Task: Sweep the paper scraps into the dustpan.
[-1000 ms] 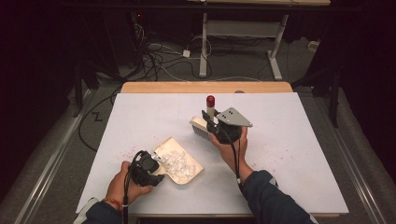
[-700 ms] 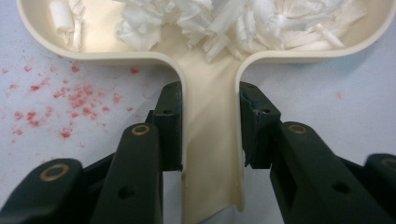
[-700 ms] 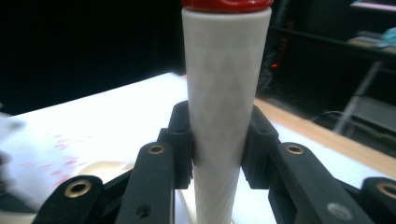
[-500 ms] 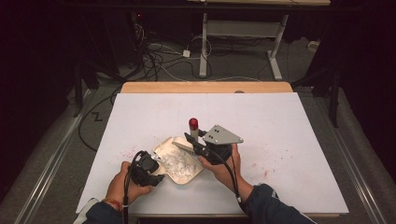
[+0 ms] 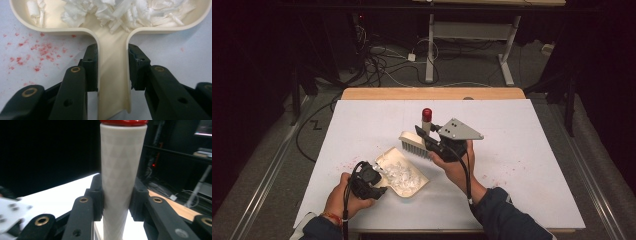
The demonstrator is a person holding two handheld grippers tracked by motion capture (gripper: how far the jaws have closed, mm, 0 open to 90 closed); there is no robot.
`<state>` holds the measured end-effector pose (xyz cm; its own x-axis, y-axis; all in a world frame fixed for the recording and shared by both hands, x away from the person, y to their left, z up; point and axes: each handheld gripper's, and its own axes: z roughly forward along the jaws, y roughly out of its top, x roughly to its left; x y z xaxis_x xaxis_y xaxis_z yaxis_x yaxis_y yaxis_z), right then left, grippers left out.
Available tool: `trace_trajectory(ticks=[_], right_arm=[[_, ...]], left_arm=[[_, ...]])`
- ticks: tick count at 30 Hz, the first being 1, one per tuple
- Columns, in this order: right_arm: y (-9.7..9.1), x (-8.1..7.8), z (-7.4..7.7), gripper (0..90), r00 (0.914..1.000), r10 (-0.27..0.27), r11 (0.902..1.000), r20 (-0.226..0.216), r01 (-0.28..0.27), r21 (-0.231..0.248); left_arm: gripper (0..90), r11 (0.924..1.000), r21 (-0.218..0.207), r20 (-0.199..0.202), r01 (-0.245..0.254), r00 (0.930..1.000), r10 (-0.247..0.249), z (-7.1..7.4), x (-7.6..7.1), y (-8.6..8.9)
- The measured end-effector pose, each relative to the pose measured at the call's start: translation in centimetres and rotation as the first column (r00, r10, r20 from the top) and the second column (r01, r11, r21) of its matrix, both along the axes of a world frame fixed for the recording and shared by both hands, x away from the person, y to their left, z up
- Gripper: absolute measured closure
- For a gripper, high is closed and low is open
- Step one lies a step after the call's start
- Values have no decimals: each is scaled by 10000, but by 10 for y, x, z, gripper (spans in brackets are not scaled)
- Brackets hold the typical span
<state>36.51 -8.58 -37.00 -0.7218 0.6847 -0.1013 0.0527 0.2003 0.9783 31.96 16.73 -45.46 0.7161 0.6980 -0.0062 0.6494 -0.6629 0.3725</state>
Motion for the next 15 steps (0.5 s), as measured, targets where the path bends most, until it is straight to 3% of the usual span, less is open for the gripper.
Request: trace_trajectory(ticks=[4, 9, 15], right_arm=[[6, 19, -7, 701, 9991, -423, 9990, 87, 424, -128], [20, 33, -21, 701, 9975, -676, 9951, 195, 689, -716], [33, 39, -29, 701, 9997, -219, 9946, -78, 210, -1013]], left_arm=[[632, 10000, 32, -91, -12, 10000, 12, 1, 0, 2], [632, 10000, -16, -190, -30, 9998, 30, 2, 0, 6], [632, 10000, -59, -252, -56, 9997, 54, 2, -1, 10]])
